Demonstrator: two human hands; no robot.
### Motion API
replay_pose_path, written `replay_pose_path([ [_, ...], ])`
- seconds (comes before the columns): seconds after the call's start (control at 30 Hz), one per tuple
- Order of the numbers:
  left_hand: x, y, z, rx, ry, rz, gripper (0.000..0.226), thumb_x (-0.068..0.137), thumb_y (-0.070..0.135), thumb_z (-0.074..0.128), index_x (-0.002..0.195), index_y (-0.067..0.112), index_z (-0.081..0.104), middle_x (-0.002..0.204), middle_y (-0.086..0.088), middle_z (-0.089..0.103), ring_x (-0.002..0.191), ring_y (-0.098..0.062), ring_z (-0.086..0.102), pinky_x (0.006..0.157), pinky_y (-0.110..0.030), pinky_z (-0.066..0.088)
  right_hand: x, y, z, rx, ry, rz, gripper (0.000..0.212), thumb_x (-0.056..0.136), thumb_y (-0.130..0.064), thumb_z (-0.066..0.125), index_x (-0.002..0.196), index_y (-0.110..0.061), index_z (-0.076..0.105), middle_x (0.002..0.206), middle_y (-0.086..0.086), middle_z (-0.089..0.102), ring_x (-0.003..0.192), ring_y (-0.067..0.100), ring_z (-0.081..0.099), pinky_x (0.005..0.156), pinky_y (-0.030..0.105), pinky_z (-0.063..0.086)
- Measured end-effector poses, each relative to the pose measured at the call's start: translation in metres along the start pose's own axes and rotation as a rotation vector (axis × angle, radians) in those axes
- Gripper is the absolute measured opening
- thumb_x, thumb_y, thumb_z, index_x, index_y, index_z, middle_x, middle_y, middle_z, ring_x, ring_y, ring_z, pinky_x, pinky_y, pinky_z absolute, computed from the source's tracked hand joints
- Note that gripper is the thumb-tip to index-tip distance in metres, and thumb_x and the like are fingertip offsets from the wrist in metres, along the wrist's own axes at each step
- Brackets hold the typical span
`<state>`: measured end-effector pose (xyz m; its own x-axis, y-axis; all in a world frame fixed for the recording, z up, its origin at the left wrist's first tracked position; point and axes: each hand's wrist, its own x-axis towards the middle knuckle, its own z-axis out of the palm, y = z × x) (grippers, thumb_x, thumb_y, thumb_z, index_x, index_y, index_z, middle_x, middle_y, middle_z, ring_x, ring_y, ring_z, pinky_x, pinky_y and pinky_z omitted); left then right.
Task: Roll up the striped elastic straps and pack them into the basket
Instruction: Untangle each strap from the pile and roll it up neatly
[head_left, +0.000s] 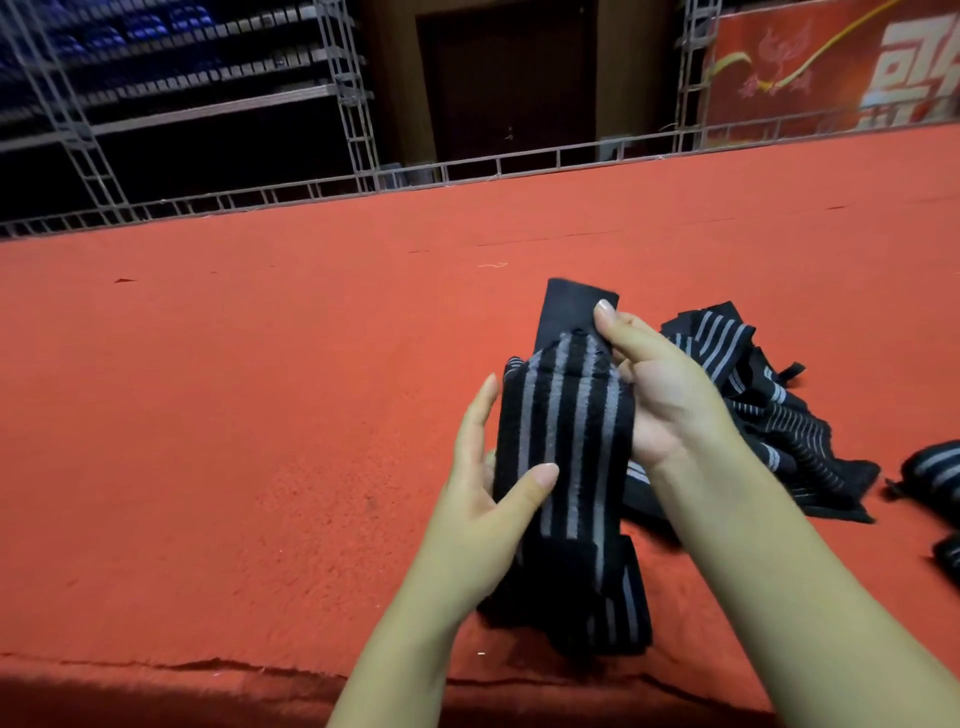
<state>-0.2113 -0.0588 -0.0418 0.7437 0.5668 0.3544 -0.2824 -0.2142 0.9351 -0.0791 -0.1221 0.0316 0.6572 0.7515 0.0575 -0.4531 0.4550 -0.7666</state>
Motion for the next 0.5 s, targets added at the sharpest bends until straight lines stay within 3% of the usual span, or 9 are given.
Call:
replay_pose_path([
  [0.1,0.005,0.008,0.000,-0.058,-0.003,0.052,0.074,0.089,0.006,0.057,0.140,0.052,0.030,0.115,-0.004,0.071,0.106,-0.021,0.068,0.088,-0.035,0.055,0.009,0.001,-0.002,-0.143,0.036,-0.012,0.023,0.093,-0.029,0.059,0.080,-0.011,0.057,0.069,0.012,0.067,0.062,0.022,0.062,0.076,0.047,0.053],
  [0.17,0.014,0.016,0.000,-0.142,0.052,0.090,0.070,0.088,0.002,0.055,0.139,0.048,0.037,0.126,-0.008,0.066,0.115,-0.026,0.064,0.095,-0.041,0.053,0.006,0.009,-0.009,-0.360,0.018,-0.071,0.045,0.085,-0.051,0.056,0.107,-0.012,0.058,0.099,0.022,0.069,0.082,0.028,0.062,0.085,0.052,0.052],
  [0.23,0.024,0.025,-0.004,-0.213,0.126,0.122,0.066,0.091,-0.003,0.054,0.136,0.044,0.043,0.126,-0.010,0.065,0.113,-0.026,0.064,0.093,-0.040,0.054,0.000,0.022,-0.015,-0.507,-0.078,-0.079,0.068,0.074,-0.070,0.047,0.126,-0.026,0.050,0.116,0.013,0.066,0.099,0.026,0.066,0.084,0.042,0.055],
  [0.3,0.035,0.036,-0.010,-0.259,0.177,0.130,0.064,0.095,-0.009,0.048,0.135,0.041,0.045,0.101,-0.006,0.072,0.092,-0.019,0.070,0.078,-0.031,0.057,-0.004,0.036,-0.023,-0.647,-0.157,-0.080,0.085,0.062,-0.089,0.047,0.133,-0.042,0.042,0.126,0.009,0.062,0.112,0.022,0.062,0.095,0.038,0.050],
  [0.33,0.040,0.043,-0.013,-0.272,0.194,0.123,0.063,0.095,-0.010,0.046,0.134,0.039,0.046,0.088,-0.005,0.072,0.082,-0.017,0.070,0.071,-0.029,0.057,-0.005,0.042,-0.028,-0.680,-0.208,-0.083,0.091,0.060,-0.089,0.051,0.138,-0.043,0.035,0.128,0.003,0.063,0.115,0.017,0.061,0.100,0.035,0.047],
  [0.4,0.051,0.055,-0.017,-0.270,0.215,0.086,0.061,0.094,-0.011,0.045,0.135,0.035,0.047,0.076,-0.004,0.069,0.070,-0.016,0.069,0.062,-0.029,0.058,-0.014,0.048,-0.032,-0.679,-0.323,-0.158,0.081,0.080,-0.062,0.062,0.145,-0.048,0.016,0.118,-0.009,0.068,0.114,0.009,0.062,0.099,0.030,0.047],
  [0.5,0.067,0.064,-0.020,-0.227,0.195,0.011,0.058,0.096,-0.004,0.047,0.142,0.032,0.042,0.089,-0.009,0.067,0.073,-0.017,0.067,0.067,-0.031,0.060,-0.026,0.040,-0.027,-0.579,-0.318,-0.335,0.079,0.089,-0.025,0.061,0.138,-0.058,0.009,0.106,-0.003,0.073,0.105,0.014,0.067,0.093,0.034,0.051],
])
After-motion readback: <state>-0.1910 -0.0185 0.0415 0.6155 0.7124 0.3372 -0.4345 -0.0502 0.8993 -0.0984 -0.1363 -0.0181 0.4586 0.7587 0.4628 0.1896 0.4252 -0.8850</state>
